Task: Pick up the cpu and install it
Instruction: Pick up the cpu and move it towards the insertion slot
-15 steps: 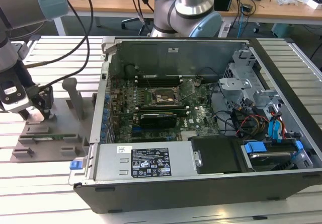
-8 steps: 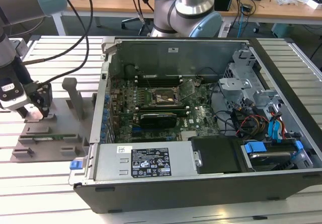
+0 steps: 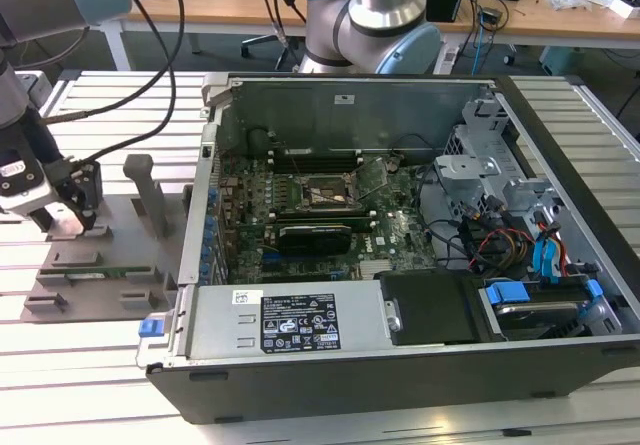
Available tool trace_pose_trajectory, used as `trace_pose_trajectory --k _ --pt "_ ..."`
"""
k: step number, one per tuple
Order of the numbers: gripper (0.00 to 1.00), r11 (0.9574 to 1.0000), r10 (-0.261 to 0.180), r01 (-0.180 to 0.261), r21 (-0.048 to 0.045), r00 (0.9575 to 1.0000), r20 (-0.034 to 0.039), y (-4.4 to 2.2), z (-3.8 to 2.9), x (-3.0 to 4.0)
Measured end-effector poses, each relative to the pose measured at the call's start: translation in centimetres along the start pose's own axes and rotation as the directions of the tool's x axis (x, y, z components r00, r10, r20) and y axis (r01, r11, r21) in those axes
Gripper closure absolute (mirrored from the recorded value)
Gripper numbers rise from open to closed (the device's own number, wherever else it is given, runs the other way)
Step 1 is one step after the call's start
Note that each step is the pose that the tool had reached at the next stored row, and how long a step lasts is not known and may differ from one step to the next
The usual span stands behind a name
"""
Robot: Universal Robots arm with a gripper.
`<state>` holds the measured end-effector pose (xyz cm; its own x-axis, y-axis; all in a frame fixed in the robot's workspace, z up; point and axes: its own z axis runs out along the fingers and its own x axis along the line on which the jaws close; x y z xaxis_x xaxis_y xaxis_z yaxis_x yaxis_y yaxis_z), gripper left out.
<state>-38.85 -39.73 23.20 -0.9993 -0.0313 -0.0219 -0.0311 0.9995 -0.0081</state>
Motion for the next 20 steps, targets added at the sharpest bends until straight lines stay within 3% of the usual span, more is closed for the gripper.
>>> trace_pose_trajectory --k 8,20 --pt "0.45 1.0000 0.000 0.000 0.0001 1.0000 -0.0001 0.00 -0.60 -0.01" --pt "0.45 1.0000 0.000 0.000 0.0001 1.0000 -0.0001 -0.02 -2.07 -0.05"
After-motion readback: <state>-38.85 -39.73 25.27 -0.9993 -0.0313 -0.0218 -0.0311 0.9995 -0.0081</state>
